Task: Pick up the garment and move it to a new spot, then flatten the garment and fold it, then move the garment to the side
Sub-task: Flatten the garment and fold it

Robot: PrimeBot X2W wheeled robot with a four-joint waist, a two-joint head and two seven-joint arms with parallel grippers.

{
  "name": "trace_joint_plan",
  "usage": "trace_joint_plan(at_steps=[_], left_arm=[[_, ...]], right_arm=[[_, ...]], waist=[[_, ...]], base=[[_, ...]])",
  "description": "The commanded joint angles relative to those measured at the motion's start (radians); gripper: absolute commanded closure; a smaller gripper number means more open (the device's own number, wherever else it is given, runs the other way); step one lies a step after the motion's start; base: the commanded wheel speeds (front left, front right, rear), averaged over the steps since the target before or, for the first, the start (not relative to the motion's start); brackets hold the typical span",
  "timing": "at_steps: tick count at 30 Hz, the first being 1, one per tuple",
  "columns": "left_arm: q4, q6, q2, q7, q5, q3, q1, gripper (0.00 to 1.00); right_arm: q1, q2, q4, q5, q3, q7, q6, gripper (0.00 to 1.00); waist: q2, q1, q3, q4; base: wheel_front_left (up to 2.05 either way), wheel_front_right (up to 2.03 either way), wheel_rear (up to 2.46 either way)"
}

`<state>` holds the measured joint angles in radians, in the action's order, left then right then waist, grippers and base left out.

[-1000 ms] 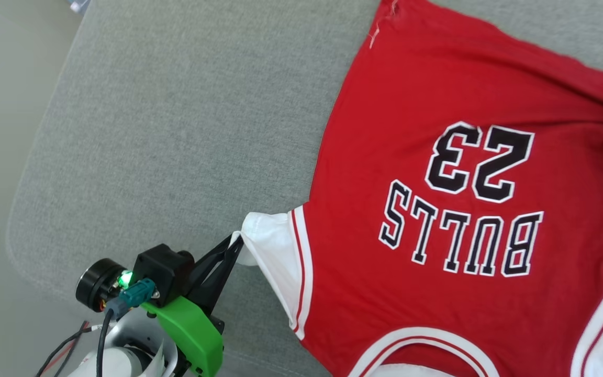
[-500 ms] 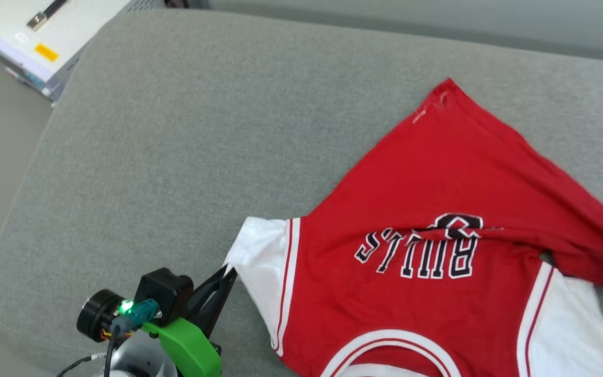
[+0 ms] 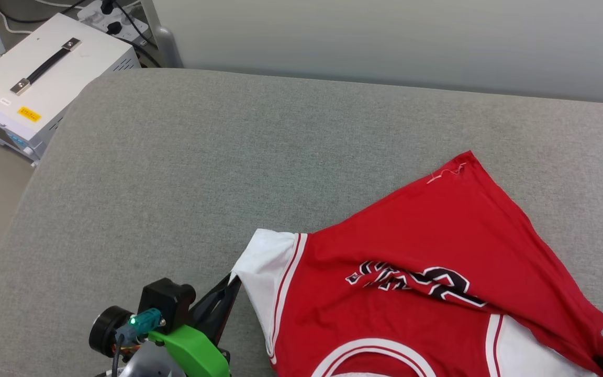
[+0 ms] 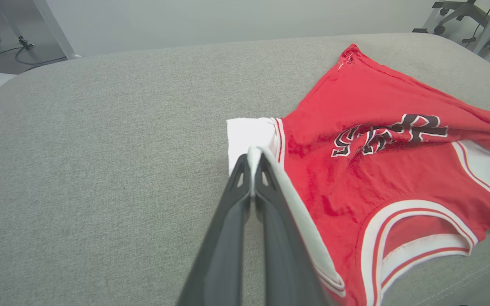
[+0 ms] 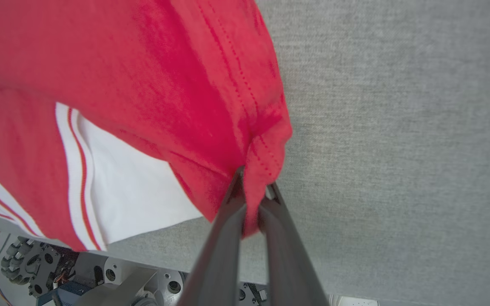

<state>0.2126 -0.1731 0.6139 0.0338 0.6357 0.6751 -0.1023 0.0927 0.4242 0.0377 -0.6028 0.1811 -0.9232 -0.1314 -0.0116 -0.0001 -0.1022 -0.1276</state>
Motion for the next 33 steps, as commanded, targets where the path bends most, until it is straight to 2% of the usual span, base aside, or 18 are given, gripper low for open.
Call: trace_joint_plan(at_steps=[1, 5, 6, 7, 13, 17, 22, 26, 33], left_arm=[[-0.009, -0.006, -0.015, -0.011, 0.009, 0.001, 0.004, 1.0], [-0.027, -0.011, -0.037, -0.024, 0.02, -0.002, 0.0, 1.0], [-0.03, -0.012, -0.038, -0.026, 0.019, -0.003, -0.002, 1.0], [-0.033, -0.012, -0.038, -0.028, 0.019, -0.004, -0.004, 1.0], [-0.032, -0.01, -0.039, -0.036, 0.011, -0.007, -0.022, 1.0], [-0.013, -0.012, -0.042, -0.039, 0.002, -0.007, -0.04, 1.0], [0.017, -0.009, -0.045, -0.042, -0.013, -0.003, -0.064, 1.0], [0.038, 0.005, -0.048, -0.042, -0.022, 0.006, -0.086, 1.0], [0.047, 0.026, -0.058, -0.05, -0.038, 0.014, -0.132, 1.0]], right_arm=[[0.027, -0.011, -0.009, 0.01, 0.005, 0.008, 0.001, 1.0], [0.052, -0.039, -0.021, 0.013, 0.015, 0.017, 0.001, 1.0], [0.047, -0.049, -0.028, 0.009, 0.02, 0.023, 0.001, 0.67], [0.043, -0.056, -0.034, 0.005, 0.023, 0.025, 0.001, 0.0], [0.005, -0.042, -0.115, 0.005, 0.018, 0.007, 0.001, 0.0], [-0.071, -0.046, -0.188, -0.042, 0.027, -0.026, 0.001, 0.0], [-0.203, -0.011, -0.249, -0.047, -0.004, -0.086, 0.001, 0.0], [-0.315, 0.005, -0.223, -0.026, -0.035, -0.111, 0.001, 0.0], [-0.497, 0.041, -0.094, 0.056, -0.096, -0.12, 0.001, 0.0]], waist=[[0.0116, 0.0001, 0.011, 0.008], [0.0116, 0.0001, 0.006, 0.007], [0.0116, 0.0001, 0.004, 0.007], [0.0116, 0.0001, 0.003, 0.007], [0.0116, 0.0001, -0.017, -0.004], [0.0116, 0.0001, -0.046, -0.02], [0.0116, 0.0001, -0.102, -0.049], [0.0116, 0.0001, -0.155, -0.085], [0.0116, 0.0001, -0.25, -0.159]], base=[[0.0, 0.0, 0.0], [0.0, 0.0, 0.0], [0.0, 0.0, 0.0], [0.0, 0.0, 0.0], [0.0, 0.0, 0.0], [0.0, 0.0, 0.0], [0.0, 0.0, 0.0], [0.0, 0.0, 0.0], [0.0, 0.0, 0.0]])
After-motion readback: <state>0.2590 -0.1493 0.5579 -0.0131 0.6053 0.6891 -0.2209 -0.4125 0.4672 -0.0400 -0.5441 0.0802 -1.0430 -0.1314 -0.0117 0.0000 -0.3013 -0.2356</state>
